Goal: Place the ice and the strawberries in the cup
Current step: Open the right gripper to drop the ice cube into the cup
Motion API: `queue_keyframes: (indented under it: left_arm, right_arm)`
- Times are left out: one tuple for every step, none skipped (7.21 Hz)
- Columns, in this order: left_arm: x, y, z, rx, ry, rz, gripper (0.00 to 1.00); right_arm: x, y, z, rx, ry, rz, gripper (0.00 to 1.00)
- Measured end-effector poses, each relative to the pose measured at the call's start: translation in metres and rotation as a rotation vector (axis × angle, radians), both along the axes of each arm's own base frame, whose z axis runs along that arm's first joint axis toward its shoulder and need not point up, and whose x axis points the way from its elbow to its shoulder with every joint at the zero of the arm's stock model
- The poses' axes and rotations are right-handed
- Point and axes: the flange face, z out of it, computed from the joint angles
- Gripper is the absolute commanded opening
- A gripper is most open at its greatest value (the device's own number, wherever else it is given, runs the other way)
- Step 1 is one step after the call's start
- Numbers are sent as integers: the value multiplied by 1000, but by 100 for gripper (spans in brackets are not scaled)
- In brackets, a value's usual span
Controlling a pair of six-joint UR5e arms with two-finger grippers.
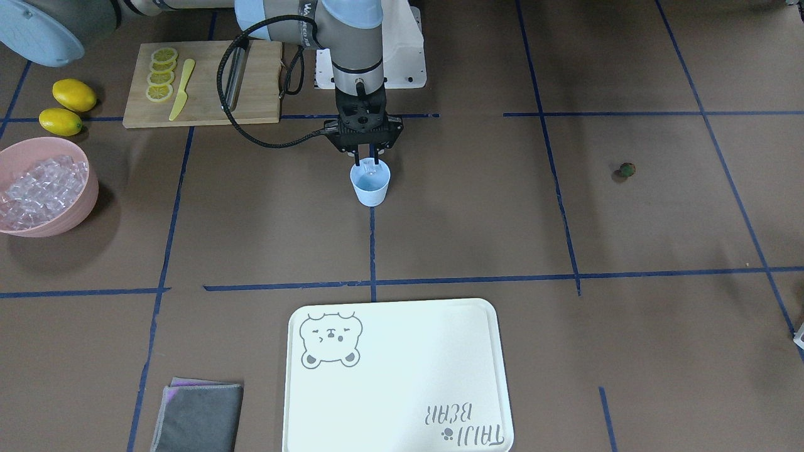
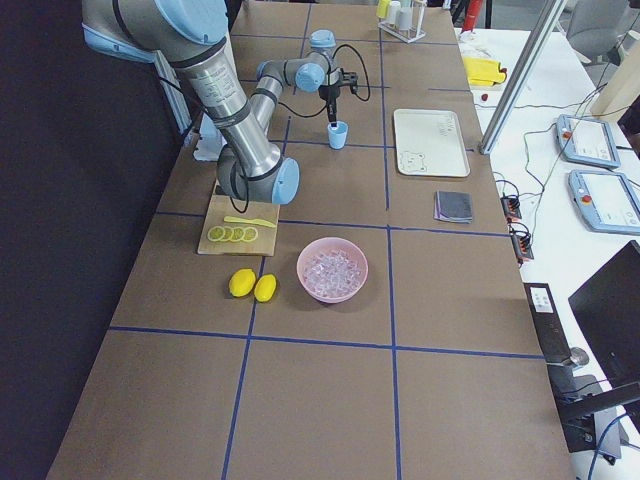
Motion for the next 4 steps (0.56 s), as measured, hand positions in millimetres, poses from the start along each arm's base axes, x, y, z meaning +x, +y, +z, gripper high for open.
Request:
queue_keyframes:
  left_arm:
    - [0,0,0,0,0,0,100]
    - [0,0,0,1,0,0,100]
    - [0,0,0,1,0,0,100]
    - [0,0,0,0,0,0,100]
  right_arm:
    - [0,0,-1,4,0,-2,99]
    - [2,-3,-2,7,-2,0,99]
    - [9,-12,-1,8,-4,12,99]
    - [24,-29,6,7,0,33,99]
